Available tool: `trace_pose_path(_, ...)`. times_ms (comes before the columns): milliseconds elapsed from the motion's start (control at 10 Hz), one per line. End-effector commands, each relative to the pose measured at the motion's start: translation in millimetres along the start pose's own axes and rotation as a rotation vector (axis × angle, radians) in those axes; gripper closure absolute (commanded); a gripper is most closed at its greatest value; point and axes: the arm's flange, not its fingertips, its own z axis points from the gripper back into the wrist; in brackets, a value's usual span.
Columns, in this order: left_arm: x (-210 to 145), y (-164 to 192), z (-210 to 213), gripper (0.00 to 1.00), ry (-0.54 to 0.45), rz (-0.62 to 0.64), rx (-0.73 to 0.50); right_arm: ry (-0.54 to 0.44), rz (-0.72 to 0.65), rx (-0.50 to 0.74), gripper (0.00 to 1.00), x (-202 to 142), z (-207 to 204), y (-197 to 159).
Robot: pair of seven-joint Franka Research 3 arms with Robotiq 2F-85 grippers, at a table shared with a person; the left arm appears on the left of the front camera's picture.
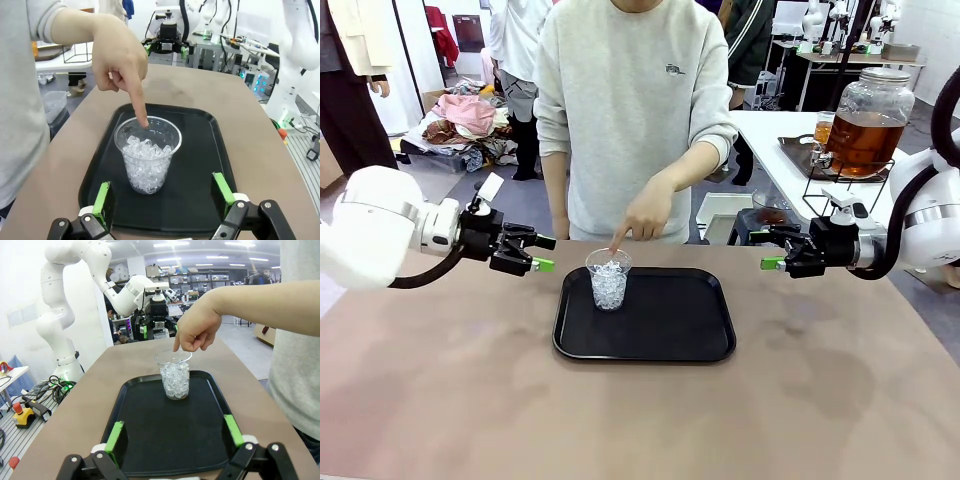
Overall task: Pour the drink into the iced cup.
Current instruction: Pick up the iced cup indicated by the human and present it to them.
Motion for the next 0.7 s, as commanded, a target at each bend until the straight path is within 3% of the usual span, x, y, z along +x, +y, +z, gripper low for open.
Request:
trace_pose_path(0,6.0,-1.2,3.1,0.00,0.013,0.000,-0.006,0.001,0.009,0.002,0.00,3.5,-0.5,-2.5)
trace_pose_path(300,1.5,-0.3,0.5,0.00,0.004,-0.005,-0.003,0.001,0.009,0.002,0.00,3.5,-0.5,-2.5)
trace_pose_path(600,-18.5,8.7,-13.5,0.00,-0.009,-0.145,0.045,0.001,0.009,0.002,0.00,3.5,-0.5,-2.5)
